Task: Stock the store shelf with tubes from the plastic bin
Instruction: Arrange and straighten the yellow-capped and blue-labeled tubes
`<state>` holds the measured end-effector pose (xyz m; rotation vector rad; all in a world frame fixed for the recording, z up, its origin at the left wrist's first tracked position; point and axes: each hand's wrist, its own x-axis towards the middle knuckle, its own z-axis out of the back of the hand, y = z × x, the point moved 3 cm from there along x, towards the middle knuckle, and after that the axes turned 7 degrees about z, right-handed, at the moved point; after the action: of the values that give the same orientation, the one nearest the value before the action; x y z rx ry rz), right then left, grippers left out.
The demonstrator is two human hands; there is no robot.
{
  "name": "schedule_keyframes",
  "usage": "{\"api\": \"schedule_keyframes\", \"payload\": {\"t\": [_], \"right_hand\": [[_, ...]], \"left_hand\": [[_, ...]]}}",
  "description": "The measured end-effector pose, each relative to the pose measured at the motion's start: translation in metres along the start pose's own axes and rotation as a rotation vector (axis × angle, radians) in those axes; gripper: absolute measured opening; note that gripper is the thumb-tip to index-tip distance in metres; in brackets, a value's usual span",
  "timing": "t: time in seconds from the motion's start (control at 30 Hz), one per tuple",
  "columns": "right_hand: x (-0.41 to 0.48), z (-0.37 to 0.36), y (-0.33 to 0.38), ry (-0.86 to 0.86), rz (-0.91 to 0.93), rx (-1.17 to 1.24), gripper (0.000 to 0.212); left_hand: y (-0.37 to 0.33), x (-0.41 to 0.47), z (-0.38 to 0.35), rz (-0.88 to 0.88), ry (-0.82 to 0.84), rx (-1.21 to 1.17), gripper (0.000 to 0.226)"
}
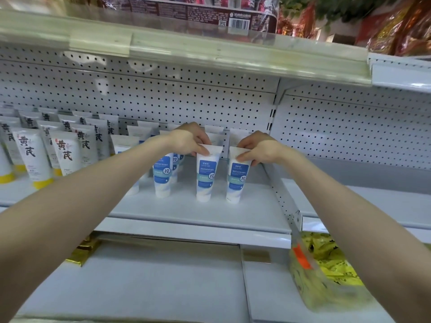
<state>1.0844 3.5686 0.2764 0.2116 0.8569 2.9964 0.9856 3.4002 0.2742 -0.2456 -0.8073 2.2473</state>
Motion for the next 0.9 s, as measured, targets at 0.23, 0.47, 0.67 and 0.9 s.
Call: {"api": "schedule_keyframes", "payload": {"t": [0.23,0.47,0.67,0.9], "right_hand": [[-0.0024,-0.0014,0.0021,0.000,-0.003,0.024,0.024],[-0.0068,-0.0023,0.0011,-0.022,-0.004,0.052,0.025],[-0.0077,-0.0030,0.0025,-0.017,-0.001,0.054,0.022],[-0.0086,-0.0034,0.0038,-0.018,-0.010,0.043,0.022]], "left_hand": [[0.0007,-0.0026,-0.0008,-0.015,0.005,-0.013,0.019],[0.0034,-0.0060,-0.0009,-0.013,-0.001,-0.035,0.017],[0.0024,-0.0078,-0.0013,-0.008,0.020,-0.052,0.017],[0.0028,-0.0098,-0.0017,-0.022,0.010,-0.036,0.019]]}}
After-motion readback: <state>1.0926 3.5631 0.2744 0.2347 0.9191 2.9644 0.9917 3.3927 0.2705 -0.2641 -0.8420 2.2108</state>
